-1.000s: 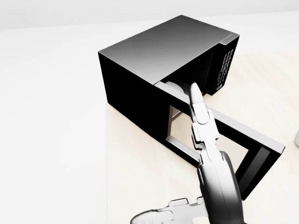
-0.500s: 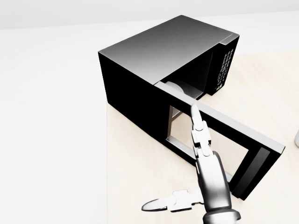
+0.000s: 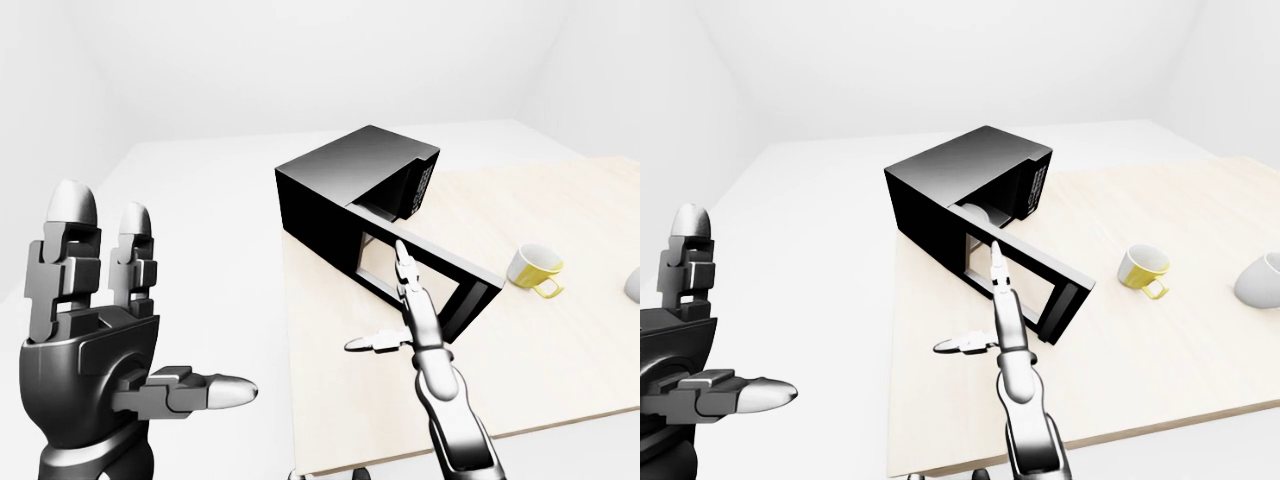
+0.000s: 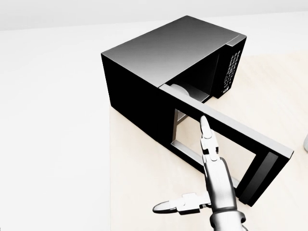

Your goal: Close the microwave.

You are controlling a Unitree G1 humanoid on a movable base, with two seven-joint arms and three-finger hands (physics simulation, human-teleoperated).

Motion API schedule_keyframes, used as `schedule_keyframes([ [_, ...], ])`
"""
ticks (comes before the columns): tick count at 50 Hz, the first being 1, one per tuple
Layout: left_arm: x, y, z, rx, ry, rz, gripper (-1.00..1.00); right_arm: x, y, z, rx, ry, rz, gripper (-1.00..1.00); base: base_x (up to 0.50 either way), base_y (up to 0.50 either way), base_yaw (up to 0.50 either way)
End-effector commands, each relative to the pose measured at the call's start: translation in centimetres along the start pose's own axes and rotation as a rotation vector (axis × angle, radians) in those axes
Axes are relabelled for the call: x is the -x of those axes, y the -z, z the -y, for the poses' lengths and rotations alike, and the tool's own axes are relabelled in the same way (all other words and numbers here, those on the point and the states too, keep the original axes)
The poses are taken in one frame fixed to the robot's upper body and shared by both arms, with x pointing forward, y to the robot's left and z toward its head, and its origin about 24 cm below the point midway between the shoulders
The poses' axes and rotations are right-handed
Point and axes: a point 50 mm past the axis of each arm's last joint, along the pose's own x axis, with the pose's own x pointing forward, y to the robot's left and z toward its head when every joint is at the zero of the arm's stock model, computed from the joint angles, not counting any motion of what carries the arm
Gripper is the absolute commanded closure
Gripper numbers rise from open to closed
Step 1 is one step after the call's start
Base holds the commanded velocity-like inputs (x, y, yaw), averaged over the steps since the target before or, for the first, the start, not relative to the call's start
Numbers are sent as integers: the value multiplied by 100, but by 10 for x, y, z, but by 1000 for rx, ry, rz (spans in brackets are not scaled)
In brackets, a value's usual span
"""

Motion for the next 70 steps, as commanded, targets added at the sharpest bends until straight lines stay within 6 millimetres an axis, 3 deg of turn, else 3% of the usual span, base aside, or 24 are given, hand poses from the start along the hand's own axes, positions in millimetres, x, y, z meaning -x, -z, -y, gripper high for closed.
schedule_keyframes([
  [1,0,0,0,1,0,0,-100,-4,9,1,-4,3,-31,-100,0,0,0],
  [12,0,-1,0,0,0,1,-100,-23,33,4,-9,11,-69,-100,0,0,0],
  [28,0,0,-1,0,-2,0,-100,-48,29,8,12,10,-64,-100,0,0,0],
  [49,0,0,0,-2,2,1,-100,-103,26,34,2,31,-95,-100,0,0,0],
  [70,-1,-4,-2,-2,-3,21,-100,-138,17,33,-37,2,-168,-100,0,0,0],
])
